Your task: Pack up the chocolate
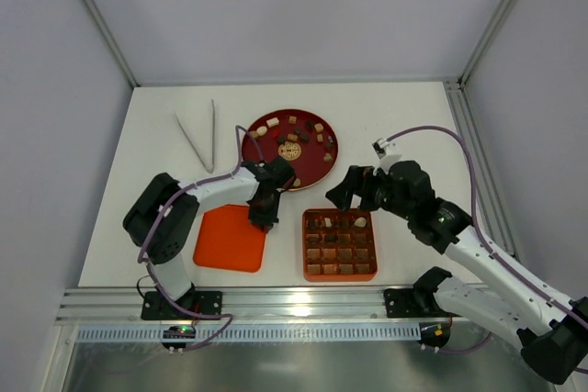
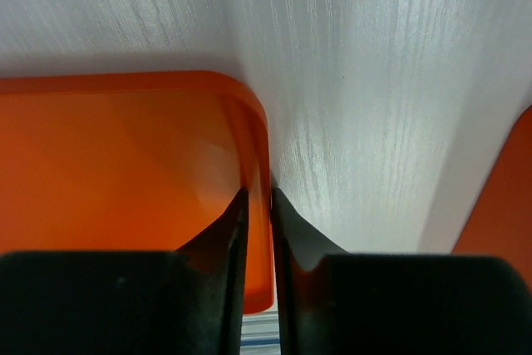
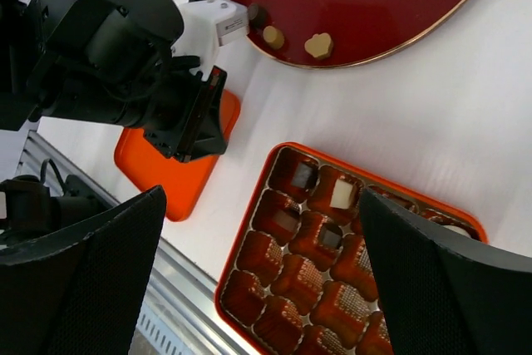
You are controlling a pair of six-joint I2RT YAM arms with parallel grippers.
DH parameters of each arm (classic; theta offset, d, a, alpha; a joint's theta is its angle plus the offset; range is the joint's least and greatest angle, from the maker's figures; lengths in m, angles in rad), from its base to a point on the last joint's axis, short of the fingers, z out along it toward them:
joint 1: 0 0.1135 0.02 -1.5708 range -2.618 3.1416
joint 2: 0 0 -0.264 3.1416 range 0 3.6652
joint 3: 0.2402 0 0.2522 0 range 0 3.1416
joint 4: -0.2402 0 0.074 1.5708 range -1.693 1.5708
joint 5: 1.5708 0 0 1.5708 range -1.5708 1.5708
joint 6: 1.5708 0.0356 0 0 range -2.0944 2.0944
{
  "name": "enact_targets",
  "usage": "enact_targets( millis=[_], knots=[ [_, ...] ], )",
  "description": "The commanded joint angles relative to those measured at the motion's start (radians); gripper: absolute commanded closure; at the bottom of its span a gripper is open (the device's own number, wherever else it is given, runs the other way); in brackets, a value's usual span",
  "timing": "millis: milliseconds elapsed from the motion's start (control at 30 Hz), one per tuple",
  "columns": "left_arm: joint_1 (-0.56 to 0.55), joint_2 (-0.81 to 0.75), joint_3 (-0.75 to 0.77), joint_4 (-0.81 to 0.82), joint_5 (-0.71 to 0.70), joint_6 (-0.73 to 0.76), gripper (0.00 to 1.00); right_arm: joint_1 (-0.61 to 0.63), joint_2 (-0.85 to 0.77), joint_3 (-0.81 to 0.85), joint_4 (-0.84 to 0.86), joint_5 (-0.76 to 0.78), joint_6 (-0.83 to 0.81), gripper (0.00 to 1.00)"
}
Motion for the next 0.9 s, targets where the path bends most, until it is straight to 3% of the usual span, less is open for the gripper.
enact_targets(
  millis=[0,100,467,867],
  knots=[
    [-0.004,0.004,0.016,0.039,-0.001,0.025,0.89,0.042,0.015,-0.027,0.097,-0.012,0.082,0.03],
    [-0.002,-0.010,0.048,0.019,0.002,0.036,1.00,0.074,0.011,-0.050,0.137,-0.012,0.118,0.06],
    [0.025,-0.066,0.240,-0.076,0.102,0.041,1.00,0.215,0.079,-0.105,0.290,0.055,0.242,0.17],
    [0.076,-0.085,0.277,-0.031,0.238,-0.042,1.00,0.310,0.251,-0.117,0.445,0.137,0.389,0.32]
  ],
)
